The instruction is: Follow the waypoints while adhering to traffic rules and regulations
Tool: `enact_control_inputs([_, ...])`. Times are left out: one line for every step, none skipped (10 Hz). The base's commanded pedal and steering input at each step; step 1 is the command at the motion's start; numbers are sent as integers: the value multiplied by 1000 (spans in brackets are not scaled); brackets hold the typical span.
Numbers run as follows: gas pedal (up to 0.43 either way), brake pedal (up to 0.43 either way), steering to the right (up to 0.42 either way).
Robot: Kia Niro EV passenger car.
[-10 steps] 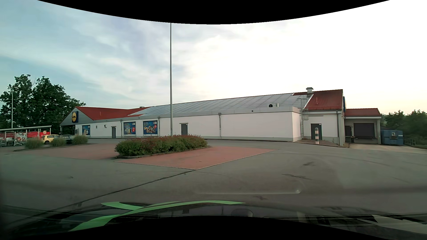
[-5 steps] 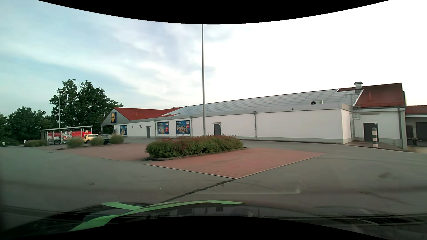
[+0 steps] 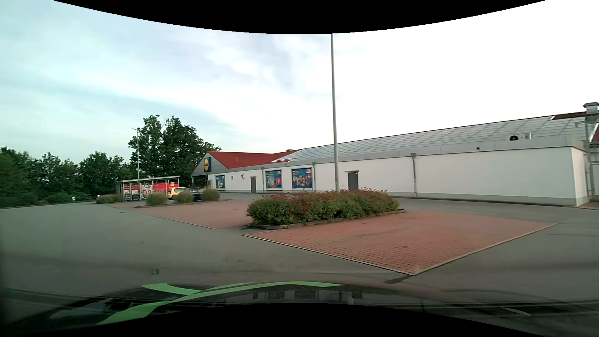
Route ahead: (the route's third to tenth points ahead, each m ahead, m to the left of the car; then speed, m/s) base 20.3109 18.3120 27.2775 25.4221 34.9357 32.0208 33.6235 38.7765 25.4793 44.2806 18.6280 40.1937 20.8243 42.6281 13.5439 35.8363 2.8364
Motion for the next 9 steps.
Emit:
enact_control_inputs([0, 0, -485])
enact_control_inputs([0, 0, -485])
enact_control_inputs([0, 0, -485])
enact_control_inputs([0, 0, -484])
enact_control_inputs([0, 0, -477])
enact_control_inputs([8, 0, -467])
enact_control_inputs([28, 0, -458])
enact_control_inputs([28, 0, -450])
enact_control_inputs([28, 0, -444])
